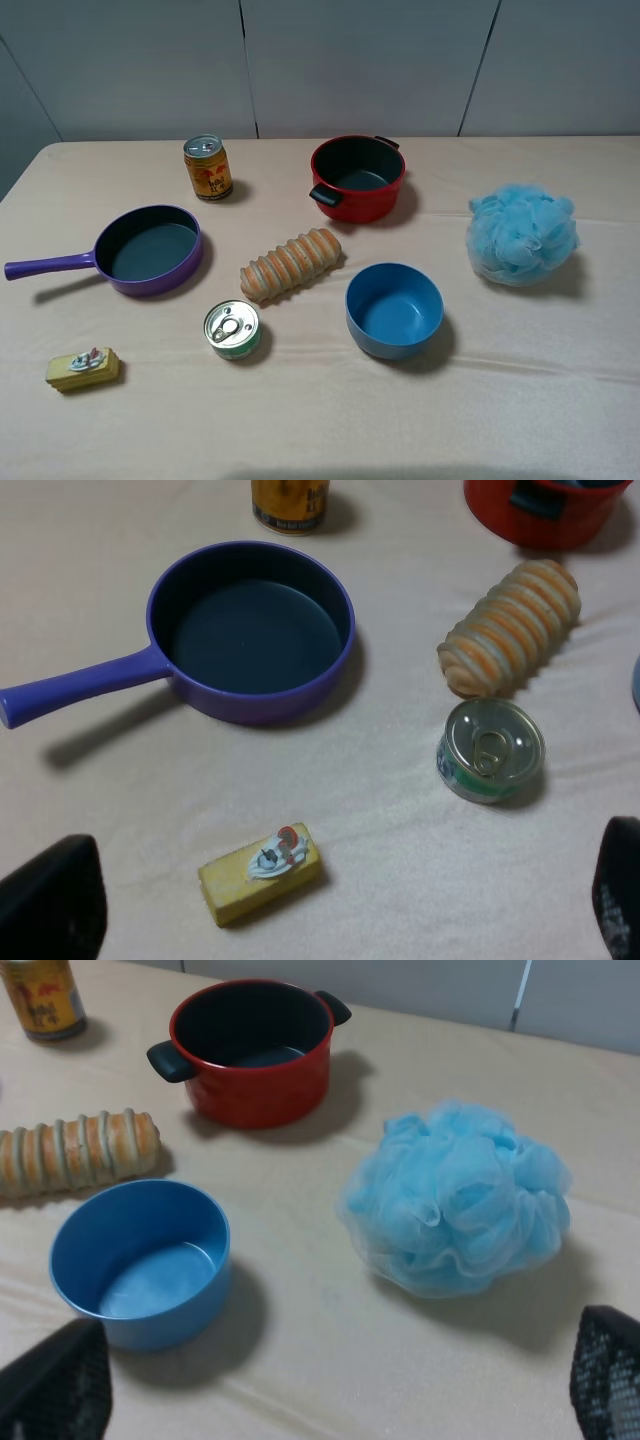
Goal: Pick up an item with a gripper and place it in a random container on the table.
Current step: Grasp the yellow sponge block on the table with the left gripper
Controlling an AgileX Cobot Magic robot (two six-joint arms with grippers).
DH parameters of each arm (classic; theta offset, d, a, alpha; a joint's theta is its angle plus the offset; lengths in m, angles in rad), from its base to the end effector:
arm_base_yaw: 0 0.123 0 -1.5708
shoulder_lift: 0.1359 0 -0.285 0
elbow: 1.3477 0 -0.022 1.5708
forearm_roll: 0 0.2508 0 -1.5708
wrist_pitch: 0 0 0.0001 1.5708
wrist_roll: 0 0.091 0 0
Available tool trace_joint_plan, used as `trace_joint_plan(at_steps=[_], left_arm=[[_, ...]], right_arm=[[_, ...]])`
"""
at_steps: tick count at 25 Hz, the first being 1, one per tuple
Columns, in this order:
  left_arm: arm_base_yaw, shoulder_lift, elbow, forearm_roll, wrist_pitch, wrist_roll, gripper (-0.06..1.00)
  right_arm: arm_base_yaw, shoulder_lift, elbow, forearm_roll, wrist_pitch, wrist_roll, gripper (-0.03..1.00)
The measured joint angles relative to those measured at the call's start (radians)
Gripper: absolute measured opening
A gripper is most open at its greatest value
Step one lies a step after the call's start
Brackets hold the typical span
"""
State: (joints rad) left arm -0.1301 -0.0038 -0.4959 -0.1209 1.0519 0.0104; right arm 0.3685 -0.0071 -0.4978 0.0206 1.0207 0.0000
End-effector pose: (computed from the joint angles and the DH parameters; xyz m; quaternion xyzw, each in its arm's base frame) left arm -0.0061 -0.0088 0.2773 0.0617 0.8472 -0.0916 0.5196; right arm -0.0044 0.0000 0.2799 -0.1543 0.8270 0.1091 0.5295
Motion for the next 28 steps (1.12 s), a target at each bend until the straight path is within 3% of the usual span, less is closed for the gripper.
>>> trace_joint_plan(at_steps=[8,19,22,28], left_arm=[[0.000,0.008,-0.006,0.020,0.010,0.024,0.99],[-0.008,0.280,-0.094,-0.003,0.045,0.096,0.99],[-0.054,0.372,-0.122,0.002,0.050,0.117,0.99],[-0.185,0.579,-0.190,0.088,0.095,0.137,0.99]], right_arm=[[0.000,0.000,0.000,0.000,0.000,0.000,0.69],[0.000,0.000,0.000,0.000,0.000,0.000,0.69],[0.000,0.000,0.000,0.000,0.000,0.000,0.69],[0.000,0.000,0.000,0.000,0.000,0.000,0.69]])
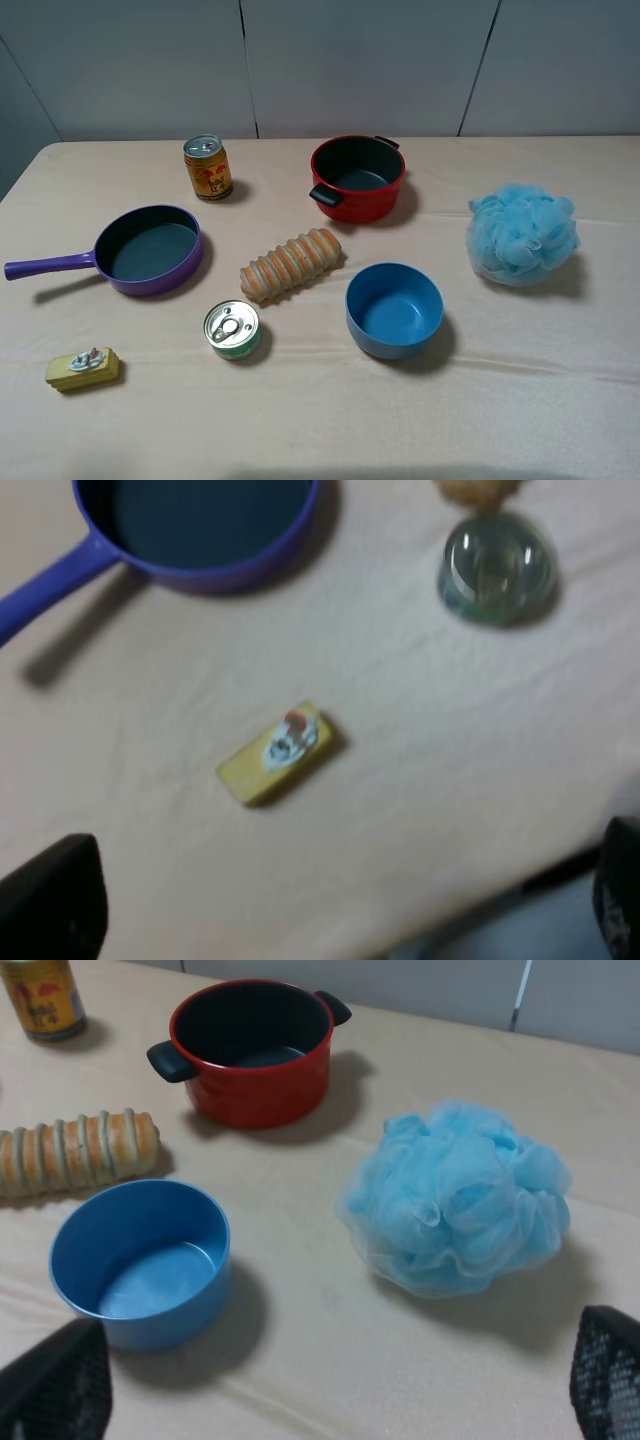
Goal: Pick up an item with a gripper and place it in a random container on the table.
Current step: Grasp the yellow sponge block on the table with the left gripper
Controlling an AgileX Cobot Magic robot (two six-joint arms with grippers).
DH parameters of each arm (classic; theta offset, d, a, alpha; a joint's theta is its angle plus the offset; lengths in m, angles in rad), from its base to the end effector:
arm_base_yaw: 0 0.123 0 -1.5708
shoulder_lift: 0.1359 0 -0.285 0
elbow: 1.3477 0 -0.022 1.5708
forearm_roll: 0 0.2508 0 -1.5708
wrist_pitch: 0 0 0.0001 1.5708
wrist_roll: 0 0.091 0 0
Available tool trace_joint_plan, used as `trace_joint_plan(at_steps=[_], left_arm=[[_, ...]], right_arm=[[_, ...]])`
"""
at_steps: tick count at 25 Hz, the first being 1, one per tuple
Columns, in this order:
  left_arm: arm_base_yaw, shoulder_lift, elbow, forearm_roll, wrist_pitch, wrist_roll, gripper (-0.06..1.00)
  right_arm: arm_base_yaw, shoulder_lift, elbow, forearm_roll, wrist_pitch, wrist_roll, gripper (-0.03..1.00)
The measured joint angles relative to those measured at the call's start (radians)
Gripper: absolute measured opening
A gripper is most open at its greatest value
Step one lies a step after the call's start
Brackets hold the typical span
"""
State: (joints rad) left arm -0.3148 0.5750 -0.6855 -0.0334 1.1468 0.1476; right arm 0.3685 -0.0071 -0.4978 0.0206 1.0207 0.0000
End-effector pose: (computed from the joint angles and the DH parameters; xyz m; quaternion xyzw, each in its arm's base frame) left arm 0.0738 -0.0270 0.3058 0.2163 0.9270 -0.0421 0.3034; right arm -0.0044 0.0000 0.2799 -0.1543 0.8270 0.1091 0.5295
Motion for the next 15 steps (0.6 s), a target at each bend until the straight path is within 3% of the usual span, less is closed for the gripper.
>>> trace_joint_plan(at_steps=[15], left_arm=[[-0.248,0.416,-0.054,0.201,0.022,0.044,0.99]], right_arm=[[0.000,0.000,0.000,0.000,0.000,0.000,0.69]])
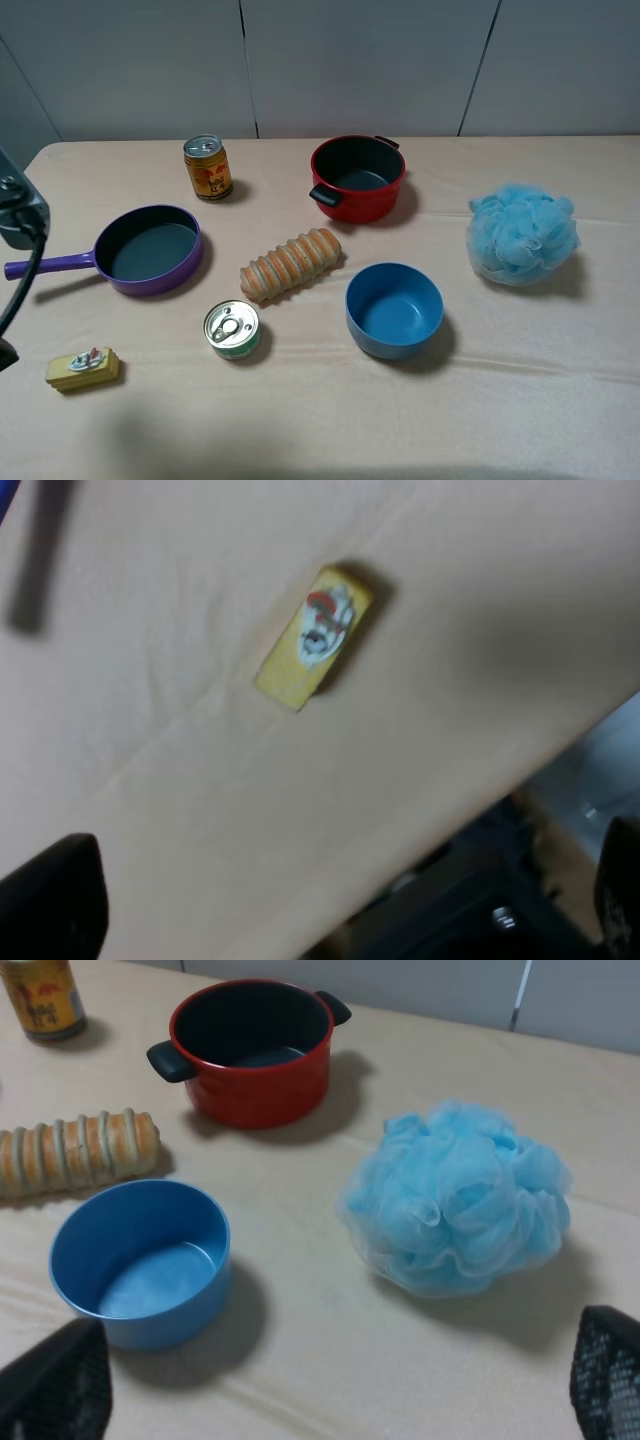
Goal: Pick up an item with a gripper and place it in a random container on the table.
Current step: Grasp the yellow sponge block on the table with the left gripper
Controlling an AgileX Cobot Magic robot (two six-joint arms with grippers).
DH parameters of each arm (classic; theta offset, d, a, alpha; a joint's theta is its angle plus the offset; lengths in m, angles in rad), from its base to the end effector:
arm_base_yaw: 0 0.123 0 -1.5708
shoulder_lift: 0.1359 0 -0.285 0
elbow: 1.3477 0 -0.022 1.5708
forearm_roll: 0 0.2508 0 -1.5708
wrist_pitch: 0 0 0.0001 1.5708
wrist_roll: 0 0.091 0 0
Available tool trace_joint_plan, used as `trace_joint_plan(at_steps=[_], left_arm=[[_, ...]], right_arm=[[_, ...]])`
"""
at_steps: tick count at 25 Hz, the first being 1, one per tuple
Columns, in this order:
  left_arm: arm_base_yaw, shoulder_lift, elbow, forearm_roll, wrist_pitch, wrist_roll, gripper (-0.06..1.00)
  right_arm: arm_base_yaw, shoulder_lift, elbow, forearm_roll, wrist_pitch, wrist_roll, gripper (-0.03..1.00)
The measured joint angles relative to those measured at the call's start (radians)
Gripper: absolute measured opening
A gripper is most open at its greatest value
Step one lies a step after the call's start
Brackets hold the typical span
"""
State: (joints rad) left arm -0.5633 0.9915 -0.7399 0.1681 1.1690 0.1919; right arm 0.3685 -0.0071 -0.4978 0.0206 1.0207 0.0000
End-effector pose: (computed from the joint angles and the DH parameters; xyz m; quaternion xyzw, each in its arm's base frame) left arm 0.1345 -0.0684 0.2738 0.3866 0.9111 0.0574 0.1309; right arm -0.0044 0.0000 0.2799 -0.1543 0.8270 0.1091 0.5295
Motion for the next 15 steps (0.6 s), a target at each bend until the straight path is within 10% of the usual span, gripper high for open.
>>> trace_joint_plan(at_steps=[15], left_arm=[[-0.021,0.056,0.000,0.041,-0.071,0.166,0.99]], right_arm=[[0.000,0.000,0.000,0.000,0.000,0.000,0.69]])
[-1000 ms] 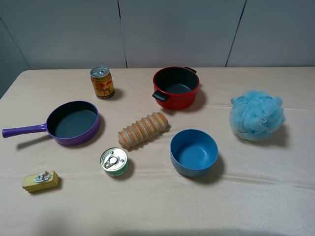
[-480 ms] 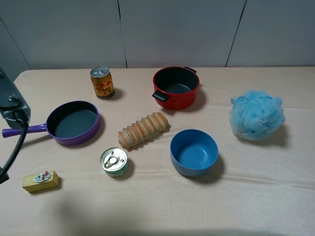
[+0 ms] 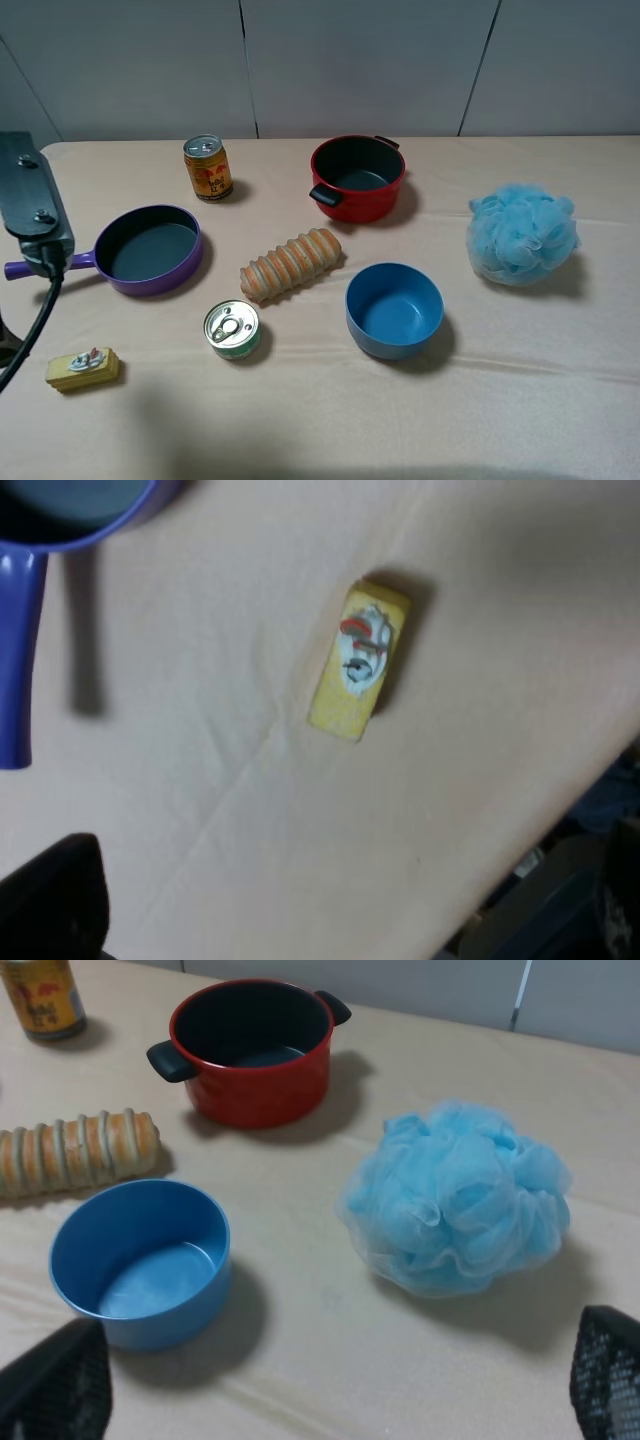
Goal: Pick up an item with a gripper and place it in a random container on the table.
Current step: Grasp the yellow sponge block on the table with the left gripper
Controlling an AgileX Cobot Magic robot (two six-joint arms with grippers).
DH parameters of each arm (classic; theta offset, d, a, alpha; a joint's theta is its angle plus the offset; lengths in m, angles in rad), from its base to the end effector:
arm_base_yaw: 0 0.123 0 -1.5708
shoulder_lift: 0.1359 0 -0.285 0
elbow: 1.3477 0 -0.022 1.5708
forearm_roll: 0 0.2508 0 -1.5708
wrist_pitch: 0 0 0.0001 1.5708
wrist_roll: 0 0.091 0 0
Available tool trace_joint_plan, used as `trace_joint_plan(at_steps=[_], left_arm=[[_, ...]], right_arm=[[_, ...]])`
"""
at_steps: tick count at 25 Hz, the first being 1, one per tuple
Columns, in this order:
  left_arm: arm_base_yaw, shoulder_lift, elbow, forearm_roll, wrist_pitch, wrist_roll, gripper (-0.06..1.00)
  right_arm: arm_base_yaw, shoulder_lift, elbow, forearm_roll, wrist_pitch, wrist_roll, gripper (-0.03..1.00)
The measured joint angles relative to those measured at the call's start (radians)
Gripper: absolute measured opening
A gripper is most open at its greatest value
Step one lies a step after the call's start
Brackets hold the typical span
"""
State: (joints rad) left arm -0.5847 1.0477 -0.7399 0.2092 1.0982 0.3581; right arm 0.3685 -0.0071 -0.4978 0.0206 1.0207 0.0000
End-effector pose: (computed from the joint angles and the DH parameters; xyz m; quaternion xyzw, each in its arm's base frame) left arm 0.1468 -0.0770 0.2671 0.4797 0.8629 0.0834 0.1353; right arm -0.0044 0.0000 0.2799 -0.1543 0.8270 0.1091 0.5295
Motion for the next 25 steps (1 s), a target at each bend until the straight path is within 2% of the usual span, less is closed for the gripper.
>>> trace_joint_plan(at_steps=[8,25], left_arm=[[0.000,0.004,0.000,0.002,-0.024,0.057,0.99],[-0.015,0.258,0.000,0.019,-0.103,0.077,0.99]], right_arm=[[0.000,0.000,0.000,0.000,0.000,0.000,0.69],[0.000,0.000,0.000,0.000,0.000,0.000,0.69]])
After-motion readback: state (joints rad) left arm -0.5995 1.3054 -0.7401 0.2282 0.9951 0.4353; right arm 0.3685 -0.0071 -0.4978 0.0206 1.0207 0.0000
